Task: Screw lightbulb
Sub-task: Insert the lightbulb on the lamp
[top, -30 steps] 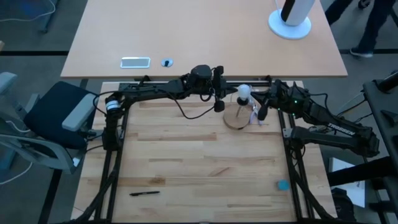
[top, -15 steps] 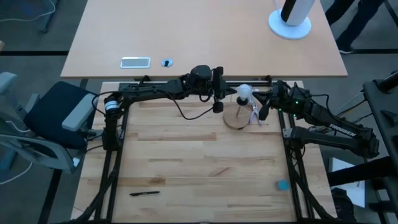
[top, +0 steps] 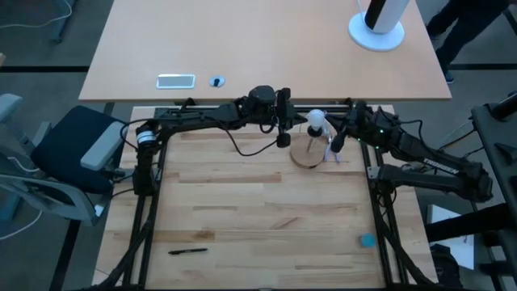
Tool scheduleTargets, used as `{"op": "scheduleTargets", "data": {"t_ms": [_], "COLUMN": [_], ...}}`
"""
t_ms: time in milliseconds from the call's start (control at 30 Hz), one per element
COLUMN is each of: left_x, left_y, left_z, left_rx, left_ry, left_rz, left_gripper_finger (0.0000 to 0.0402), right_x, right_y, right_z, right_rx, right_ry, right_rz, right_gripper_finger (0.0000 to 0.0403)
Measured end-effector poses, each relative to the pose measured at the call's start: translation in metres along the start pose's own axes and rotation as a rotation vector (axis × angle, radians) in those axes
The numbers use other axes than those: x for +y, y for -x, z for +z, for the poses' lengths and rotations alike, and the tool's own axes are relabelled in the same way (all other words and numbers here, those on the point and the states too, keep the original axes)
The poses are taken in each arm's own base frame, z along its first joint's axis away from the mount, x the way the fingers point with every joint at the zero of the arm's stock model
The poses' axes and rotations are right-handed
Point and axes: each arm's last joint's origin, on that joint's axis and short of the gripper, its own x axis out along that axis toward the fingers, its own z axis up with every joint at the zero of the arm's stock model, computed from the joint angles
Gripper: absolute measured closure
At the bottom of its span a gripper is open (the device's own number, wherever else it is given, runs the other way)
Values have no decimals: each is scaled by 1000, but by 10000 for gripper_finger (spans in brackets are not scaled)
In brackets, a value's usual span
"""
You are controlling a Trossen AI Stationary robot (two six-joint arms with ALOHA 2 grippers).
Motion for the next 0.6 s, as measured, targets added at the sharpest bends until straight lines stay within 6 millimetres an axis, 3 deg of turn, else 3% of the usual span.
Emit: {"op": "scheduleTargets", "data": {"t_ms": [267, 600], "left_x": [1, 2], "left_y": [0, 0], "left_z": [3, 3], "left_rx": [-43, -52], "left_ry": [-14, -22], "left_rz": [-13, -21], "left_gripper_finger": [401, 401], "right_x": [1, 0], "right_y": [-5, 7], "right_z": [-2, 0], "right_rx": [24, 2], "right_ry": [-19, -36], "right_rz": [0, 28], "right_gripper_finger": [390, 390]}}
